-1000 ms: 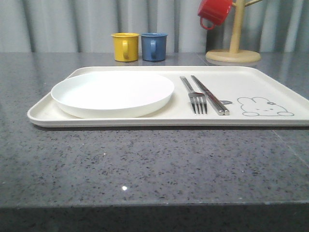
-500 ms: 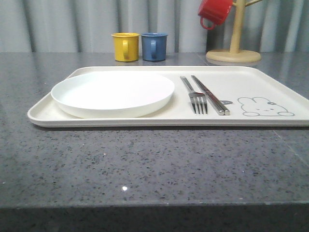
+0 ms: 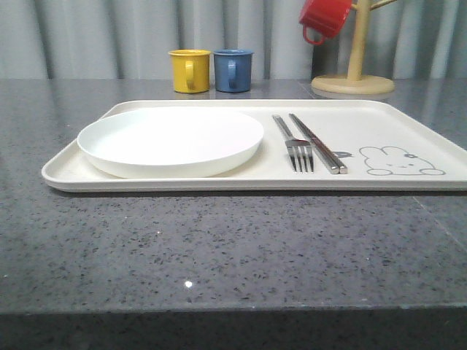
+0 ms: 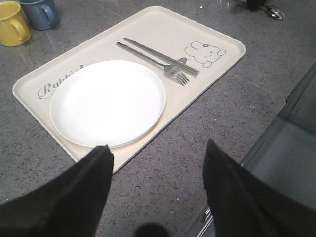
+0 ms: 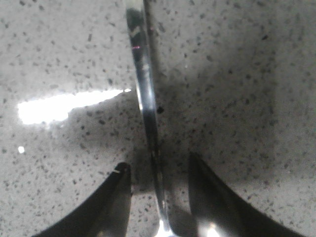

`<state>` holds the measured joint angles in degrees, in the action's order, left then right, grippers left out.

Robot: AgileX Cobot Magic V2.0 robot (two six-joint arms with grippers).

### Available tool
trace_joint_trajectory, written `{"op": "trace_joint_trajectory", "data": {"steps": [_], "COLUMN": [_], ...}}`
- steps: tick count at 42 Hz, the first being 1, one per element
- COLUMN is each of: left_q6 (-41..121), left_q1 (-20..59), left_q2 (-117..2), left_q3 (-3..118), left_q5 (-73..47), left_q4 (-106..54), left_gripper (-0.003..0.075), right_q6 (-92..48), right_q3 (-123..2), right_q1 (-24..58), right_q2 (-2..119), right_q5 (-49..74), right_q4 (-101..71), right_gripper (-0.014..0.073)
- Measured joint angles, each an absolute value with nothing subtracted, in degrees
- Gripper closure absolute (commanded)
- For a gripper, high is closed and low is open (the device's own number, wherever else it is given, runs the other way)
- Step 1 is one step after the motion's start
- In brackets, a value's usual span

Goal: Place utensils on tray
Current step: 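Move the right gripper back over the metal spoon, then grasp the spoon with the right gripper and place it beside the chopsticks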

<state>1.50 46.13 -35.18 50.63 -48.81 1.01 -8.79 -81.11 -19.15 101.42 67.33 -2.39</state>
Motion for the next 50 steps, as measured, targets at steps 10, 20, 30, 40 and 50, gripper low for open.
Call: {"op": "trace_joint_trajectory", "data": {"steps": [10,20,30,40,50], "left_q6": [1.5,1.5,1.5,1.5,1.5], "left_q1": [46.1,46.1,46.1,46.1,46.1], "left_q2": [-35.2,-35.2,-35.2,-35.2,-35.2], "left_q3": [50.6,50.6,50.6,50.6,50.6], "left_q5": [-48.8,-48.8,-48.8,-48.8,-48.8], "left_q4": [1.0,1.0,1.0,1.0,1.0], "left_gripper": [0.0312,0.0312,0.0312,0.0312,0.0312], "right_q6": [-8.9,-8.9,-11.9,-12.4,-10.3], "right_q3": [-81.1,-81.2,-84.9,-87.2,-87.2], "right_q1": [-19.1,-19.1,-12.6,0.4,5.5], "right_q2": [101.5,101.5,99.3,98.4,100.8], "right_q5": [67.0,67.0,68.3,69.9,67.0], "right_q4": [-2.4,-3.0,-11.9,-18.6,-25.4], "right_gripper": [0.0559,0.0599,0.0599,0.0599,0.0599]}}
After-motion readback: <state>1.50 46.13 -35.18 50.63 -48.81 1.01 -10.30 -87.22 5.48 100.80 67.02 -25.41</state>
